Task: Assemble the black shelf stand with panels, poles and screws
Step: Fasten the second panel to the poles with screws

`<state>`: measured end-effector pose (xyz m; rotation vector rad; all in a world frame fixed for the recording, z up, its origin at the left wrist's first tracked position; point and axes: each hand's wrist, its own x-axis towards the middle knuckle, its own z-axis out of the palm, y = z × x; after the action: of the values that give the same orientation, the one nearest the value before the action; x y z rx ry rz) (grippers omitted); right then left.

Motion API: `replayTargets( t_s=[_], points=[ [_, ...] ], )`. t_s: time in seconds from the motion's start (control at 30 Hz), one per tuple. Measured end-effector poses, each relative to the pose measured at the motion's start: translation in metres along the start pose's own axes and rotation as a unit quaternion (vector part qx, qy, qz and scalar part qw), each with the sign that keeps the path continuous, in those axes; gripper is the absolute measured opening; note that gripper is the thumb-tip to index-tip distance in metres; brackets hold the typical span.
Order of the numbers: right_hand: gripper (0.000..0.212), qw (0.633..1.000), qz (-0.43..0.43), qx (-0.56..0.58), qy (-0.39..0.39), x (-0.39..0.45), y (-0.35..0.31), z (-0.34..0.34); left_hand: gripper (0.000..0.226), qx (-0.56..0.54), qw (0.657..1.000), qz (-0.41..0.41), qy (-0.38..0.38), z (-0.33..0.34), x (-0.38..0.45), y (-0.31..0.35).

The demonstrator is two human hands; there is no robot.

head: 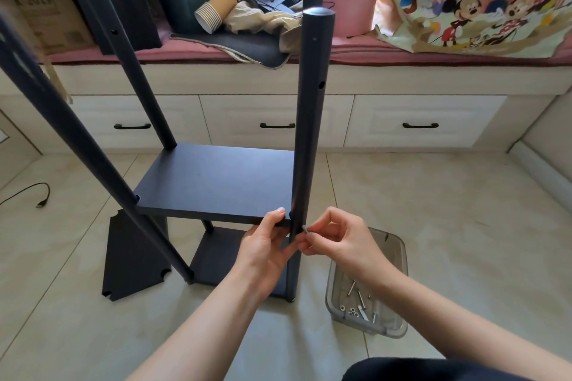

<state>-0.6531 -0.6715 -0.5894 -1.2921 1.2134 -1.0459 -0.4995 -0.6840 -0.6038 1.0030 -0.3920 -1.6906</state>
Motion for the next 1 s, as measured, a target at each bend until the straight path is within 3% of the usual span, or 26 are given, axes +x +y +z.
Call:
replayTargets(
  t_s=[0.13, 0.43, 0.6, 0.77, 0.9, 1.0],
  points=[
    [0.01, 0.998, -0.034, -0.058, 0.019, -0.0039, 0.0014, -0.0026, 0.014, -0.003, 1.0, 0.003, -0.002, -0.0003, 0.0008, -0.0004],
    [0.006, 0.999, 0.009, 0.032, 0.008, -0.0022, -0.0004, -0.001, 0.016, 0.002, 1.0, 0.011, -0.006, 0.0002, 0.0015, -0.0019],
    [0.01, 0.996, -0.047, -0.069, 0.011, -0.0031, -0.0016, -0.0032, 0.013, 0.0, 1.0, 0.012, -0.01, -0.0001, 0.0002, -0.002],
    [0.012, 0.953, -0.18, -0.241, 0.04, -0.0046, 0.0014, 0.0013, 0.015, -0.005, 1.0, 0.016, -0.015, 0.0011, -0.0001, -0.0016],
    [0.015, 0.99, -0.061, -0.124, 0.039, -0.0051, 0.0005, 0.0023, 0.014, 0.004, 1.0, 0.02, -0.004, 0.0015, 0.0, -0.0022],
    [0.018, 0.991, -0.062, -0.115, 0.034, -0.0046, 0.0005, 0.0007, 0.013, 0.007, 1.0, 0.02, -0.001, 0.0013, 0.0006, -0.0032]
  ],
)
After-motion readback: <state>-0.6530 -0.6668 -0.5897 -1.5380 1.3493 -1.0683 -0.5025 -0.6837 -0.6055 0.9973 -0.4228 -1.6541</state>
